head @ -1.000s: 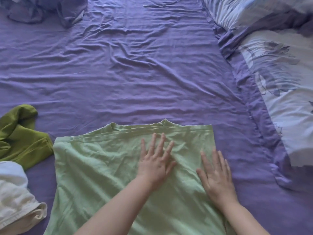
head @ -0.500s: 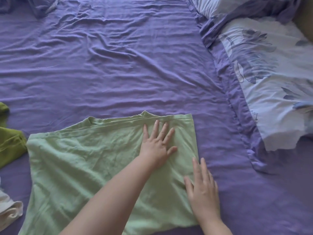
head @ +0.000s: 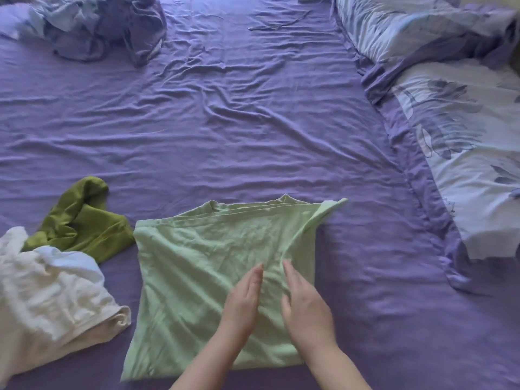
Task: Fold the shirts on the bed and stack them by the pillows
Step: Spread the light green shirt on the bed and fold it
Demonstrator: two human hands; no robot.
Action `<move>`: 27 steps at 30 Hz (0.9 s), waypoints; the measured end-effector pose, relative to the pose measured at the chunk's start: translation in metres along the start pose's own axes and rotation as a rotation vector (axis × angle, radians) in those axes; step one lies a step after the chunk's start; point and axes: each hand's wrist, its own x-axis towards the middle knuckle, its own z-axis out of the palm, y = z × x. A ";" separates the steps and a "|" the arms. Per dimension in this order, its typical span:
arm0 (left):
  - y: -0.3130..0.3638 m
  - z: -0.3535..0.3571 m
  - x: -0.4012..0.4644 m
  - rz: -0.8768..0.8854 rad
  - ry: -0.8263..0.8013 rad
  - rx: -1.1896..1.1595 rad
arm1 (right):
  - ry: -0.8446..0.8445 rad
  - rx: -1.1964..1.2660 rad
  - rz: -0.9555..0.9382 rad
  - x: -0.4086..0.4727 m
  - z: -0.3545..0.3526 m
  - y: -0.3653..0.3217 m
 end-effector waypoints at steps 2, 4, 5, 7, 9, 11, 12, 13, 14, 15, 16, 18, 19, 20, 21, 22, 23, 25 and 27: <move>-0.003 -0.018 -0.005 -0.158 0.048 -0.188 | -0.197 0.025 -0.132 -0.005 0.024 -0.021; -0.010 -0.033 -0.010 -0.190 0.056 -0.104 | -0.246 0.043 -0.186 0.001 0.031 -0.026; -0.015 -0.037 -0.011 -0.182 0.044 -0.027 | -0.204 0.002 -0.197 0.011 0.029 -0.023; -0.027 -0.040 -0.012 -0.168 0.017 0.095 | -0.063 -0.176 -0.227 0.041 0.016 -0.017; -0.032 -0.038 -0.014 -0.146 0.037 0.185 | -0.052 -0.440 -0.298 0.078 -0.001 -0.017; -0.037 -0.031 -0.015 -0.112 0.070 0.289 | -0.179 -0.667 -0.436 0.111 -0.009 -0.030; -0.039 -0.027 -0.017 -0.107 0.071 0.336 | -0.250 -0.771 -0.521 0.125 -0.010 -0.039; -0.040 -0.023 -0.019 -0.108 0.069 0.376 | -0.308 -0.869 -0.599 0.137 -0.008 -0.047; -0.042 -0.020 -0.022 -0.116 0.067 0.406 | -0.353 -0.950 -0.658 0.147 -0.005 -0.054; -0.044 -0.017 -0.024 -0.124 0.065 0.431 | -0.387 -1.018 -0.691 0.155 -0.002 -0.060; -0.046 -0.016 -0.027 -0.133 0.070 0.446 | -0.416 -1.075 -0.701 0.162 0.002 -0.065; -0.049 -0.018 -0.029 -0.138 0.107 0.441 | -0.435 -1.154 -0.697 0.171 0.008 -0.070; -0.050 -0.020 -0.030 -0.146 0.128 0.424 | -0.409 -1.177 -0.698 0.174 0.009 -0.072; -0.050 -0.023 -0.031 -0.154 0.146 0.399 | -0.374 -1.197 -0.697 0.176 0.008 -0.073; -0.051 -0.026 -0.033 -0.158 0.163 0.370 | -0.340 -1.214 -0.693 0.177 0.006 -0.075; -0.051 -0.029 -0.035 -0.154 0.180 0.337 | -0.313 -1.225 -0.683 0.177 0.002 -0.076; -0.051 -0.032 -0.038 -0.148 0.193 0.299 | -0.290 -1.239 -0.670 0.177 -0.003 -0.077; -0.049 -0.040 -0.044 -0.142 0.204 0.203 | -0.241 -1.246 -0.654 0.176 -0.011 -0.080; -0.050 -0.050 -0.051 -0.131 0.223 0.111 | -0.200 -1.174 -0.652 0.173 -0.014 -0.088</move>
